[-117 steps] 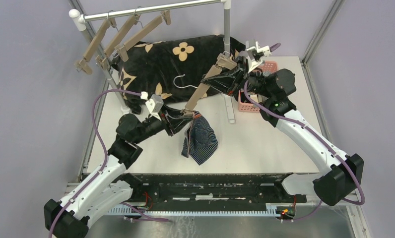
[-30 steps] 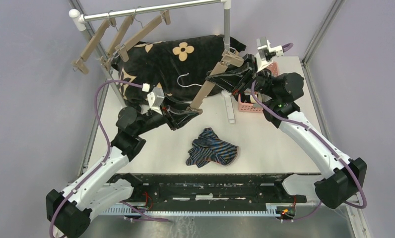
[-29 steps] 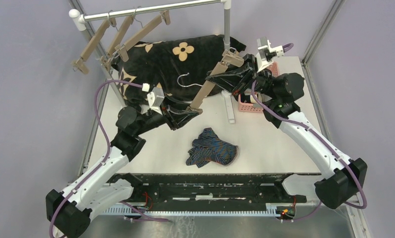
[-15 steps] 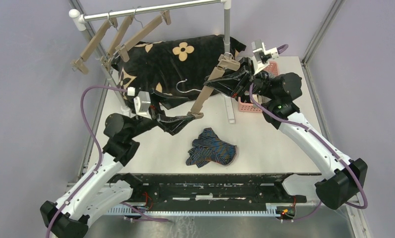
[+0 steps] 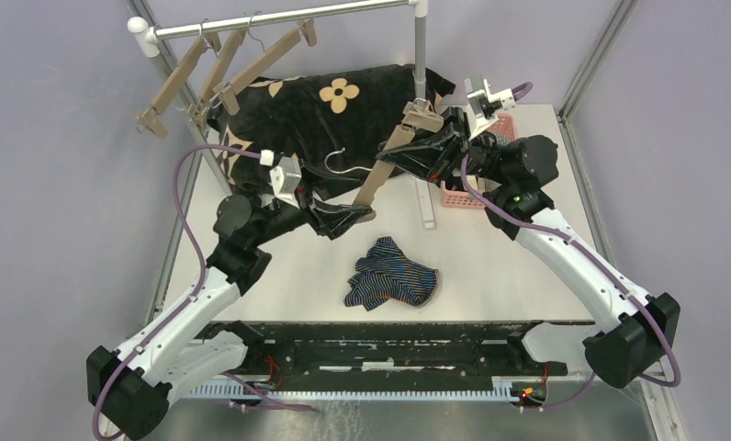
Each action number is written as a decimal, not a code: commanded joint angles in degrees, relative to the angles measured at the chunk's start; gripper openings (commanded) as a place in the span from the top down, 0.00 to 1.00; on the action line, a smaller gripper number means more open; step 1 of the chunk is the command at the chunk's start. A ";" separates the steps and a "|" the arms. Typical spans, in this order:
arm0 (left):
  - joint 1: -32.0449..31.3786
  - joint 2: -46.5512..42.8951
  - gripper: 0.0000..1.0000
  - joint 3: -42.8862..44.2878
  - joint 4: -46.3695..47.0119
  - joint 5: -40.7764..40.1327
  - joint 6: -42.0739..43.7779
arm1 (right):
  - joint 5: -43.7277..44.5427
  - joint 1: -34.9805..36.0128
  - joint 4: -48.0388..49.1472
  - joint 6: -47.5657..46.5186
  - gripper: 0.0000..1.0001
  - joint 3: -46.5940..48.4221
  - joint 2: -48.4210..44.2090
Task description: Remove the underwear clipped to the hanger
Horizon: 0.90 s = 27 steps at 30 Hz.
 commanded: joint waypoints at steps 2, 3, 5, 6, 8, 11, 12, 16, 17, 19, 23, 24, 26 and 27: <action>0.04 0.83 0.33 2.54 3.70 0.38 0.14 | -0.40 0.66 3.66 0.61 0.99 0.95 -0.16; 0.06 1.08 0.36 2.70 4.01 0.44 -0.02 | -0.40 0.70 3.66 0.56 0.99 0.87 -0.08; -0.02 1.82 0.52 3.27 4.52 1.32 -0.56 | -0.33 0.83 3.69 0.51 0.99 0.78 0.11; 0.03 2.19 0.68 3.50 4.79 1.62 -1.17 | -0.27 0.80 3.65 0.40 0.99 0.68 0.11; -0.03 2.85 0.79 3.49 5.75 1.98 -1.86 | -0.06 0.88 3.65 0.26 0.99 0.49 0.31; 0.02 3.82 0.93 3.55 6.86 3.29 -2.79 | -0.05 1.00 3.66 0.13 0.99 0.54 0.61; -0.02 4.09 0.97 3.77 6.89 3.97 -3.20 | -0.05 0.99 3.53 0.05 0.99 0.56 0.75; -0.03 3.42 0.97 5.51 4.19 3.76 -4.59 | 0.94 1.10 -0.83 -3.16 0.92 0.62 0.61; -0.03 2.60 0.97 6.52 1.10 2.05 -4.35 | 2.01 1.10 -3.72 -5.38 0.80 0.46 0.14; -0.03 0.91 0.97 10.39 -10.28 -4.46 -1.61 | 6.20 1.07 -12.22 -12.00 0.69 -0.27 -1.88; -0.03 0.12 0.97 19.98 -34.57 -19.89 3.83 | 14.74 1.16 -22.58 -21.28 0.47 -4.73 -6.51; -0.07 0.63 0.97 22.26 -39.74 -23.15 4.62 | 16.24 1.23 -24.14 -22.61 0.47 -5.87 -7.44; -0.03 2.44 0.97 26.79 -48.58 -28.70 5.86 | 20.34 1.37 -28.12 -25.03 0.44 -8.04 -9.11; -0.03 3.64 0.97 28.56 -52.41 -31.00 6.62 | 22.23 1.36 -31.01 -26.11 0.43 -9.50 -9.92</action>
